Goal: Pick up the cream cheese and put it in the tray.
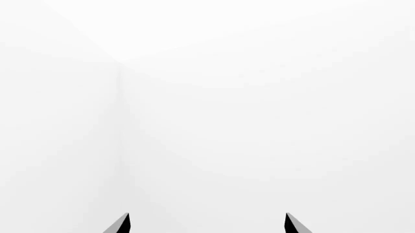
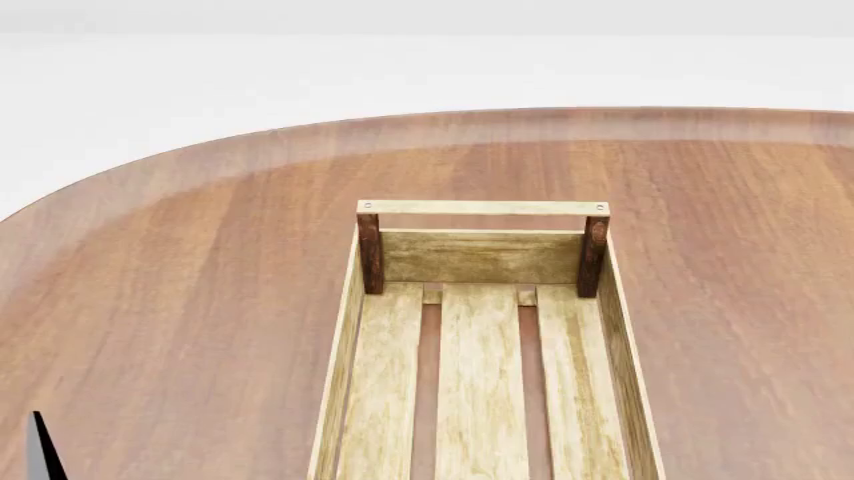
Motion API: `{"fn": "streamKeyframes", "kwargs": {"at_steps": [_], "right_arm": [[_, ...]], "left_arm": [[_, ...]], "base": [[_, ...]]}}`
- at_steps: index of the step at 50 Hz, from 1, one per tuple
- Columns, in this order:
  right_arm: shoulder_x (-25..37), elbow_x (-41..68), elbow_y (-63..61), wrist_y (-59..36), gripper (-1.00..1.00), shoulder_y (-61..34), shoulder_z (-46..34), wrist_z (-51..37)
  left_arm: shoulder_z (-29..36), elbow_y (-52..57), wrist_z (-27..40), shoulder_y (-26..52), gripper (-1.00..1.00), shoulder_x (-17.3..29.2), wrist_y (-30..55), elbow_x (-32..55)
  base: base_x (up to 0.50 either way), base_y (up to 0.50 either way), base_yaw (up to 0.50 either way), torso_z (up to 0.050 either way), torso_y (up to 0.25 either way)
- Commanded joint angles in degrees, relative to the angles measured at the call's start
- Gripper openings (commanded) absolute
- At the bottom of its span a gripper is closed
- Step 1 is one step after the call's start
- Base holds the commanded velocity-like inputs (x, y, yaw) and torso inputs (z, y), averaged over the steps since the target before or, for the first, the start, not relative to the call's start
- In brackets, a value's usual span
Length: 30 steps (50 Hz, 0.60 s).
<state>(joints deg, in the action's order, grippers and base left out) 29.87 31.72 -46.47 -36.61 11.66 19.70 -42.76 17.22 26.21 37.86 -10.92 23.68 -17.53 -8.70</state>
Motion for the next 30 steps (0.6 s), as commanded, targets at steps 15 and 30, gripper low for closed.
{"fn": "streamKeyframes", "kwargs": {"at_steps": [15, 30], "right_arm": [[9.0, 0.1, -3.4, -14.9, -1.0, -18.3, -12.9, -1.8], [11.1, 1.8, -2.4, -23.4, -1.0, -31.5, -21.3, -1.1]], "left_arm": [[-0.1, 0.1, 0.3, 0.1, 1.0, 0.4, -0.1, 0.3], [0.0, 0.1, 0.5, 0.0, 1.0, 0.6, -0.1, 0.4]], "base": [[0.0, 0.0, 0.0, 0.0, 0.001], [0.0, 0.0, 0.0, 0.0, 0.0]]}}
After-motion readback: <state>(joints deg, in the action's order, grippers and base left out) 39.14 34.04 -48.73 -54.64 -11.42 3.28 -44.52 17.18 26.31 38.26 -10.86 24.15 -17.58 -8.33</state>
